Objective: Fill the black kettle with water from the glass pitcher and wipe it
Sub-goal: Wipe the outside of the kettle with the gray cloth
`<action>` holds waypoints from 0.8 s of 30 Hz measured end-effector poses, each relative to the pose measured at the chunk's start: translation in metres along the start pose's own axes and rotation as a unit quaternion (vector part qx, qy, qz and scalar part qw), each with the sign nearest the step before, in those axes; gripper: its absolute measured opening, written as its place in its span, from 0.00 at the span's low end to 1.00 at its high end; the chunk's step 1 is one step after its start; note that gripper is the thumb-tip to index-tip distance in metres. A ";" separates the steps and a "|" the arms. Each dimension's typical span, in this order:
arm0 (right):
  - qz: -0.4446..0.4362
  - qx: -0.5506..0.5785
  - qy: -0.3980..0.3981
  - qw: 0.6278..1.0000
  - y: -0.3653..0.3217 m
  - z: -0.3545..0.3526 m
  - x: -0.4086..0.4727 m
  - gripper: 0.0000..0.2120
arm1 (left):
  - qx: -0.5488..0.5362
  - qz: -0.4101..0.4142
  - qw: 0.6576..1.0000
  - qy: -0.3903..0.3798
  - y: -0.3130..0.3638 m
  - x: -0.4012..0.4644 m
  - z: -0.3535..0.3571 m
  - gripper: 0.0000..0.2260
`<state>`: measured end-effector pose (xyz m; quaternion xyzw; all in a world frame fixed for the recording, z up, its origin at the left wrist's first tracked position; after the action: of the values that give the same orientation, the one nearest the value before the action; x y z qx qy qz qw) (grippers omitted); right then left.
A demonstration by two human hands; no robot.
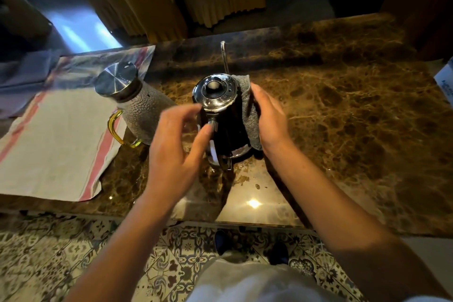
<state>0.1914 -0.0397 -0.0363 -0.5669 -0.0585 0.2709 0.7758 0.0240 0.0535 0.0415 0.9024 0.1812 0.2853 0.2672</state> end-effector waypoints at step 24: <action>-0.059 -0.190 -0.095 0.975 0.018 0.016 0.063 0.18 | 0.021 0.052 0.981 -0.186 -0.003 0.103 0.047 0.20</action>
<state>0.2319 0.0088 -0.0608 -0.6713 -0.2157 0.2610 0.6594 0.1315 0.0875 0.0506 0.9533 0.0873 0.1224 0.2621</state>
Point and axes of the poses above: each hand's wrist, its own x-axis towards the middle knuckle, its own z-axis out of the palm, y = z × x, the point moved 6 cm from there along x, towards the middle knuckle, and after that the axes turned 1 degree about z, right-handed, at the moved point
